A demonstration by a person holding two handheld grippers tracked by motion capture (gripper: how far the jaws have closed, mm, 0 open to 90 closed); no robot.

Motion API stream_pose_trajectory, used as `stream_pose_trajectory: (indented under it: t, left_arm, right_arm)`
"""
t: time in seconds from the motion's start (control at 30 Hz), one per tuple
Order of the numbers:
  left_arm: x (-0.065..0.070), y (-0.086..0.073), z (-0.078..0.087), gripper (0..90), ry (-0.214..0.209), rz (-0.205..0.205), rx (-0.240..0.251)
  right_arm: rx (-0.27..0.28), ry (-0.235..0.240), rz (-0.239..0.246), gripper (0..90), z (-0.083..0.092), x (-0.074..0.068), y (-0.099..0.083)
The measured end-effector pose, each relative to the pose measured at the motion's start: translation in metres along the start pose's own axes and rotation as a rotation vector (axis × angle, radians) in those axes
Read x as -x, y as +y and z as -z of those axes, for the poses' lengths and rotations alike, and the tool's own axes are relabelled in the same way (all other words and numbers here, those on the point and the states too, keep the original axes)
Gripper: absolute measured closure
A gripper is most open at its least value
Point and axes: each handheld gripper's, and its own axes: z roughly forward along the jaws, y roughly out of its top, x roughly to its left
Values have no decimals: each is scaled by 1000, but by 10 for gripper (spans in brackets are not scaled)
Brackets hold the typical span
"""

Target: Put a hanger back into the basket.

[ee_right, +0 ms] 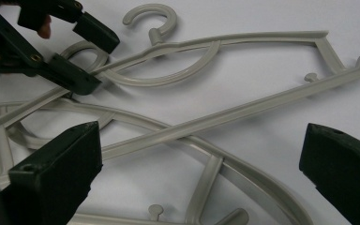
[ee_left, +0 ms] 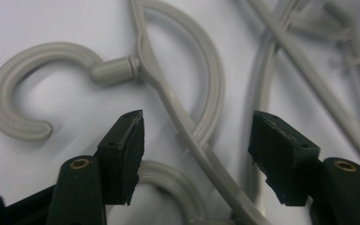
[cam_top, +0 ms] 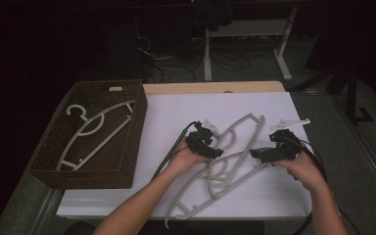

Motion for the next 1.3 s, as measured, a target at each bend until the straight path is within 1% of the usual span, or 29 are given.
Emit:
stream_pose_trajectory:
  t: [0.07, 0.13, 0.23, 0.27, 0.3, 0.33, 0.43, 0.5, 0.57, 0.63, 0.73, 0.77, 0.83, 0.93, 1.03, 1.1, 1.17, 1.3]
  left_arm:
    - [0, -1, -3, 392, 7, -8, -17]
    - [1, -2, -4, 430, 29, -11, -9]
    - [3, -3, -7, 515, 31, -32, -24]
    - [6, -3, -9, 536, 41, -42, -29]
    - [8, -2, -10, 555, 65, -58, -36]
    - [9, -1, -10, 568, 73, -61, -40]
    - [7, -1, -10, 603, 70, -59, -46]
    - [5, 0, -10, 624, 63, -45, -44]
    - [5, 0, -10, 662, 76, -54, -50]
    - [4, 1, -10, 711, 82, -53, -53]
    - [2, 1, -10, 756, 83, -33, -51]
    - [2, 1, -9, 776, 90, -27, -50]
    - [0, 1, -9, 813, 85, -21, -50]
    - [-2, 2, -9, 817, 78, -9, -55]
    - [-5, 2, -8, 819, 60, 17, -47]
    - [-7, 2, -7, 820, 65, 23, -51]
    - [-13, 4, -4, 820, 55, 40, -52]
    - [-24, 9, 14, 821, 60, 62, -31]
  right_arm:
    - [0, 0, 1, 0, 0, -1, 0]
    - [1, 1, 0, 0, 0, -1, 0]
    - [1, 0, -1, 0, 0, 0, 0]
    - [1, 0, 0, 0, 0, 0, 0]
    - [0, 0, 0, 0, 0, 0, 0]
    - [0, 0, 0, 0, 0, 0, 0]
    - [1, 1, -1, 0, 0, -1, 0]
    - [0, 1, 1, 0, 0, -1, 1]
    - [0, 3, 3, 0, 0, -1, 1]
    - [-1, 3, 4, 0, -1, -1, 1]
    - [1, 4, 8, 0, -1, -2, 1]
    - [2, 4, 7, 0, -1, -2, 2]
    - [2, 4, 6, 0, 0, -3, 2]
    - [5, 6, 7, 0, 0, -3, 3]
    - [8, 8, 11, 0, 1, -3, 3]
    - [11, 9, 7, 0, 2, -3, 3]
    - [17, 10, 9, 0, 3, -4, 4]
    - [33, 10, 13, 0, 9, -5, 6]
